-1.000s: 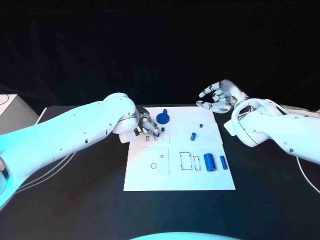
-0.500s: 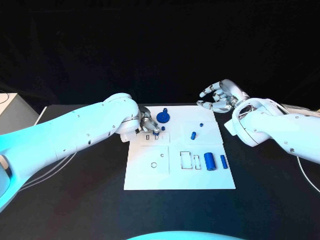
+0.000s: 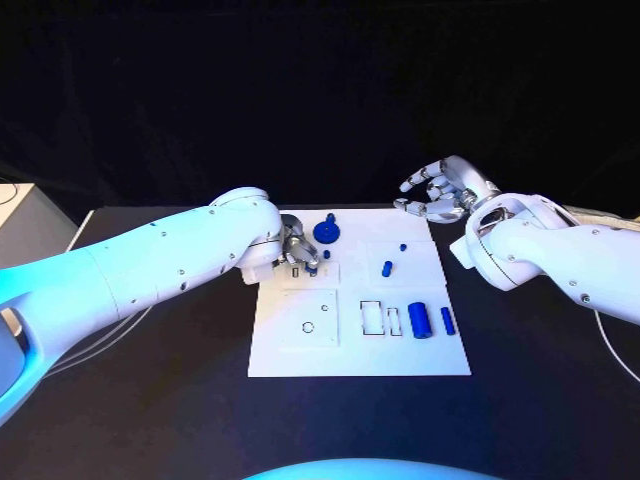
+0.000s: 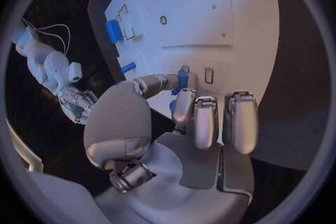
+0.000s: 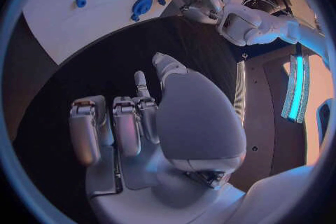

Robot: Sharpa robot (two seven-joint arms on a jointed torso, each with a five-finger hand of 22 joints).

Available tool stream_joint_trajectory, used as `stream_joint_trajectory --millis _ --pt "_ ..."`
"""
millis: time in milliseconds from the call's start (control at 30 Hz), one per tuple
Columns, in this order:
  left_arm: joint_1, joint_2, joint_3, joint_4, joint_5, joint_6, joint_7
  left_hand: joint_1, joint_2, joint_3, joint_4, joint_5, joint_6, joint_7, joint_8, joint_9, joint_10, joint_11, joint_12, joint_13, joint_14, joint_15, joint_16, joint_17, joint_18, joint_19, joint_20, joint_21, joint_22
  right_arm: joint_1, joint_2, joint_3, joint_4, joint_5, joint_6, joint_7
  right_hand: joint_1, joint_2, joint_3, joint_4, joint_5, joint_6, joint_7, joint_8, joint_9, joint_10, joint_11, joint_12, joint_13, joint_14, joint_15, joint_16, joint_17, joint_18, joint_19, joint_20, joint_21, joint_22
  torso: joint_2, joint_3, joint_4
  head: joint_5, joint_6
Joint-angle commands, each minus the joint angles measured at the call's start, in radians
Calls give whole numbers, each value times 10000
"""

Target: Assemble the parts on the task board

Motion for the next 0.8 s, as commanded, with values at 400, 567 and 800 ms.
stream_joint_trajectory --millis 400,567,800 --pt "-43 69 -53 -56 -91 192 -24 67 254 373 -436 46 1111 -1022 901 3150 80 -22 30 -2 1039 -92 34 2634 -154 5 -59 40 540 -10 2 5 10 -125 123 46 -88 22 45 3 43 -82 11 39 8 498 -38 -6 2217 1024 -48 65 2633 -159 953 -33 -53 2433 17 -10 3 -31 -36" --pt "-49 46 -61 -45 -104 251 -27 71 270 373 -435 45 1115 -1024 895 3149 82 -25 29 0 1039 -95 34 2634 -154 8 -61 41 544 -10 -5 5 13 -128 123 45 -88 22 45 3 43 -82 11 39 8 498 -38 -6 2217 1024 -48 65 2633 -159 953 -33 -53 2433 3 -2 11 -33 -63" --pt "-51 26 -66 -51 -175 316 -32 72 280 371 -437 44 1118 -1026 889 3148 81 -27 23 -7 1039 -97 34 2634 -155 10 -63 42 548 -10 -17 5 20 -130 120 45 -88 22 45 3 43 -82 11 39 8 498 -38 -6 2217 1024 -48 65 2633 -159 953 -33 -53 2433 8 -3 10 -30 -73"
